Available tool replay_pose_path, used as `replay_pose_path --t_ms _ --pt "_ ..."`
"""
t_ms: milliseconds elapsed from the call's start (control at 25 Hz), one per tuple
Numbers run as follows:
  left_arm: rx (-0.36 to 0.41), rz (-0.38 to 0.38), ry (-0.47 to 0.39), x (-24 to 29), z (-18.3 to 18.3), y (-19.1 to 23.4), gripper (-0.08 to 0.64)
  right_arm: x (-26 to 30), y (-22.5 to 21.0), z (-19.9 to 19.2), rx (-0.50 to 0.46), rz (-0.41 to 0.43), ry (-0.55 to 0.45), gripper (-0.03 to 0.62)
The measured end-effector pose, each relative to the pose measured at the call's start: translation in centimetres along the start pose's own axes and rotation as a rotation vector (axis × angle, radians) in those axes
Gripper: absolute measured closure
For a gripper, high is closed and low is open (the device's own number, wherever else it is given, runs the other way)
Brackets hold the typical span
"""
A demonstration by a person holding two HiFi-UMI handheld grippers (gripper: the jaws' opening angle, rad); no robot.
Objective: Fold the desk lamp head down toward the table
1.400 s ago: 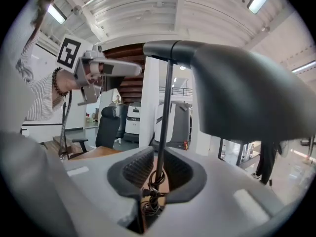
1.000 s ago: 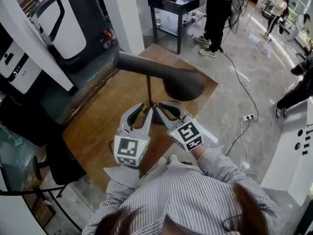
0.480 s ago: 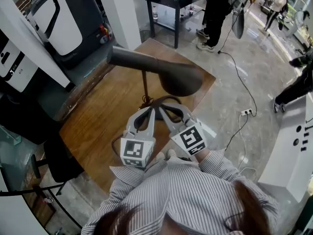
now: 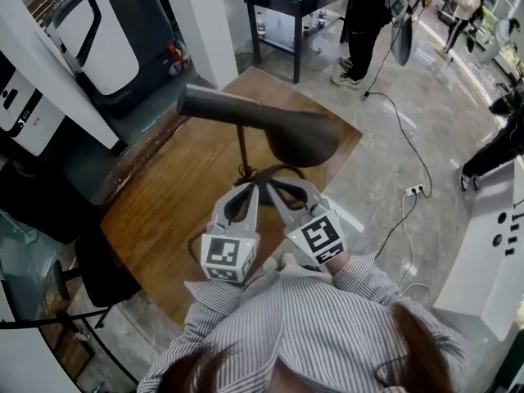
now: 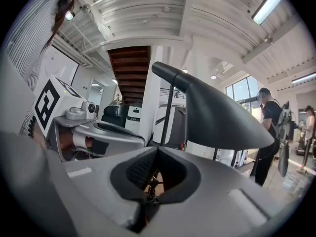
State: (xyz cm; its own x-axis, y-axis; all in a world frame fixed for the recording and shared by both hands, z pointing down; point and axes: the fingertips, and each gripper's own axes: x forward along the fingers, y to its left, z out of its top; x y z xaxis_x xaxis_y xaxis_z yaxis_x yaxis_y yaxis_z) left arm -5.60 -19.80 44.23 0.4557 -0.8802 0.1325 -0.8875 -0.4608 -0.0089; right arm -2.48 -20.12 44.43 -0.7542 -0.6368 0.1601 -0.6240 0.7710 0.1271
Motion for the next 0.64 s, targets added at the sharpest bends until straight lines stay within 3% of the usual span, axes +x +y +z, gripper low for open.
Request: replay_pose_path --t_ms 240,640 --pt "-0.018 -0.045 0.02 0.5 -0.8 -0.9 0.554 -0.1 -0.7 -0.5 0.007 -0.012 0.001 0.591" --pt "-0.02 -0.041 0.026 0.9 -1.0 -0.8 0.554 -0.3 -1.3 -0.8 0.036 -0.019 -0.008 0.591"
